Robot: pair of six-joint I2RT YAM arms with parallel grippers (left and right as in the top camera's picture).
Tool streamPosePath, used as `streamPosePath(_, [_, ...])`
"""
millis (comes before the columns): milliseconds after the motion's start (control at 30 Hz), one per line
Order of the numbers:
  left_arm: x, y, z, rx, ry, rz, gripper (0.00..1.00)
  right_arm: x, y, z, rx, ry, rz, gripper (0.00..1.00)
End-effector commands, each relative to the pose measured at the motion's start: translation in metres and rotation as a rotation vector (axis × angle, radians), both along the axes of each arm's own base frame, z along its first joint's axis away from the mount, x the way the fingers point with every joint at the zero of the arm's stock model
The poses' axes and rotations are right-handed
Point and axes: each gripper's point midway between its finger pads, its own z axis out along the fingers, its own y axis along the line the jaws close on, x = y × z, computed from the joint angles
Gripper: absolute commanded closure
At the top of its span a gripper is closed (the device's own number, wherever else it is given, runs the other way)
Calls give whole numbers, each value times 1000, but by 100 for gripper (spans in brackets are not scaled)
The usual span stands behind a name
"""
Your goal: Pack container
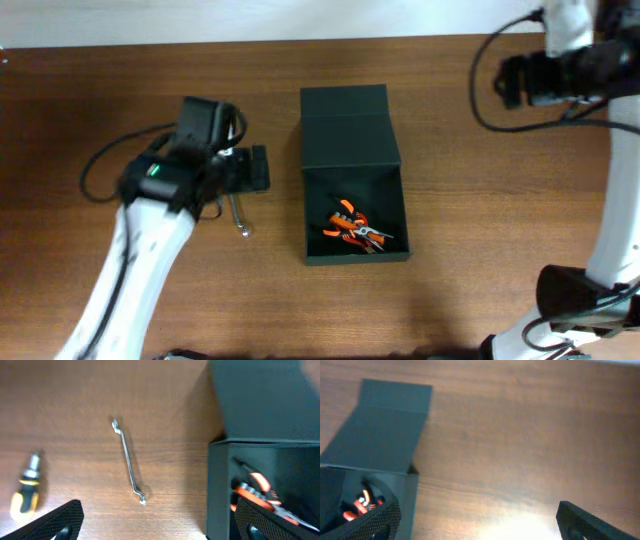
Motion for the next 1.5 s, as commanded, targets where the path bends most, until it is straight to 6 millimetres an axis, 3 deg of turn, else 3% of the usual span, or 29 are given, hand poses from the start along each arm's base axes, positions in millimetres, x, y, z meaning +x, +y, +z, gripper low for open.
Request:
streamPosePath(0, [10, -2, -35, -38, 108, 115, 1, -4, -16, -11, 27, 41, -63, 1])
streamPosePath(167, [20, 14, -77, -80, 237, 205, 1, -5, -18, -22, 32, 73, -69, 1])
streamPosePath(467, [29, 53, -115, -180, 346, 281, 1, 0, -19, -45, 40, 119, -68, 1])
streamPosePath(1033, [41, 39, -184, -145, 442, 205, 1, 4, -16, -46, 54, 108, -59, 1])
streamPosePath(1467, [33, 46, -207, -99, 489, 213, 0, 4, -16, -46, 54, 108, -59, 1])
